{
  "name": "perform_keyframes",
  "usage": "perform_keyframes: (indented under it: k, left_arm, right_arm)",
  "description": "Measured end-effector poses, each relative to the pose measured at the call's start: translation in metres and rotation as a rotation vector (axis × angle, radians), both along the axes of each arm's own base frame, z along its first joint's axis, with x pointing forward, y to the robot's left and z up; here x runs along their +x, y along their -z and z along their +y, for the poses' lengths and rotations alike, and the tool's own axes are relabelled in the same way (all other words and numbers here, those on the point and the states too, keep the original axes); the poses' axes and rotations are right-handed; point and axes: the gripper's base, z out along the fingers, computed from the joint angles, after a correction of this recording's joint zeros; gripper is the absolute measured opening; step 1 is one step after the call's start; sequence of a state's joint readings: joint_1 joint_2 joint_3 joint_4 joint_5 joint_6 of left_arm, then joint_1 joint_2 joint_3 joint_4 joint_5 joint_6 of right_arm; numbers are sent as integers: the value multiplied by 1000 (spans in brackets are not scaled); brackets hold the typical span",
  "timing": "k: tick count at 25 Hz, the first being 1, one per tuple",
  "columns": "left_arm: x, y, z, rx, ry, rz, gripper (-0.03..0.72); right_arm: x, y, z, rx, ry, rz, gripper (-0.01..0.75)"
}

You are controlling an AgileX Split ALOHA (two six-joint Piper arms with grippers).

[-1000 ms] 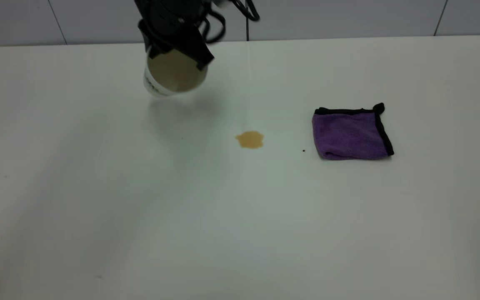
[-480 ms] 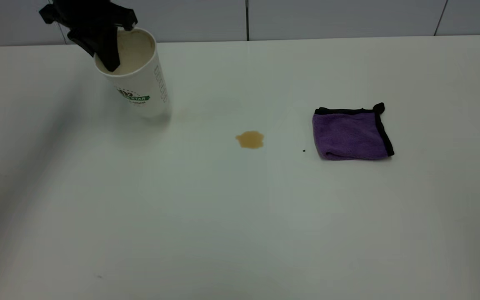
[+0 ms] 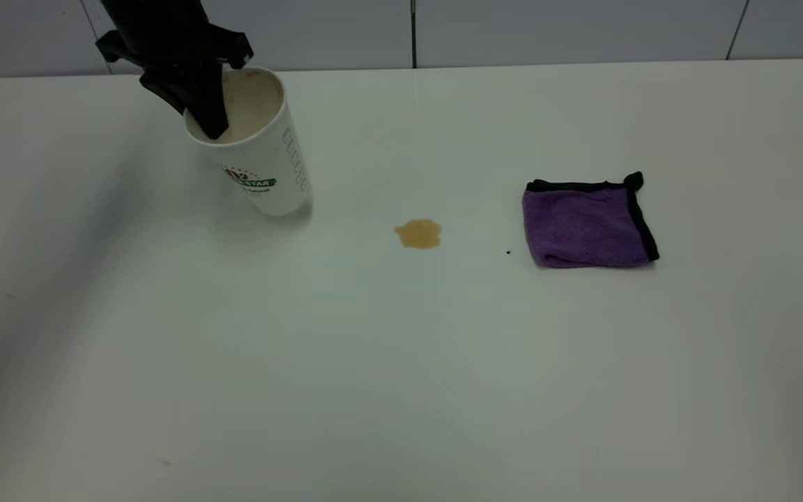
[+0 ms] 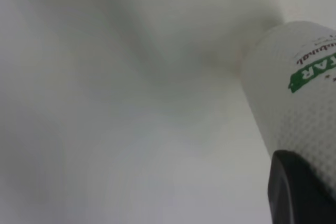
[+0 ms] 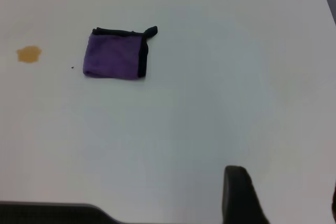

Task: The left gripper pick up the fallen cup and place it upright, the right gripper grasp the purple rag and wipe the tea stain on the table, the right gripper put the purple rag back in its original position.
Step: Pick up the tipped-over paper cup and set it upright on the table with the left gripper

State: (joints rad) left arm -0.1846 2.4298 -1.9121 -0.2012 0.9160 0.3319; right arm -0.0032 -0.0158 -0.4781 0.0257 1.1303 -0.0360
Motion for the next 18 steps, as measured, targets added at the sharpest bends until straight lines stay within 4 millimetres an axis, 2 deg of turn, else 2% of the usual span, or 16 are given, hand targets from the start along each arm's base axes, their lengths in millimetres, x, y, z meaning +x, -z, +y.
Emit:
perform_keyframes:
  k: [8,13,16,18]
  left_arm:
    - [-7,16,-18,26,54,42,-13]
    - [-8,25,-20,48,66,56,-2]
    - [-8,26,-21,50,70,52,32]
    - [-8,26,-22,50,71,52,83]
  right_arm:
    - [0,0,0,0,0,0,450]
    - [0,0,0,0,0,0,450]
    - [0,0,0,0,0,0,450]
    - [0,0,0,0,0,0,450]
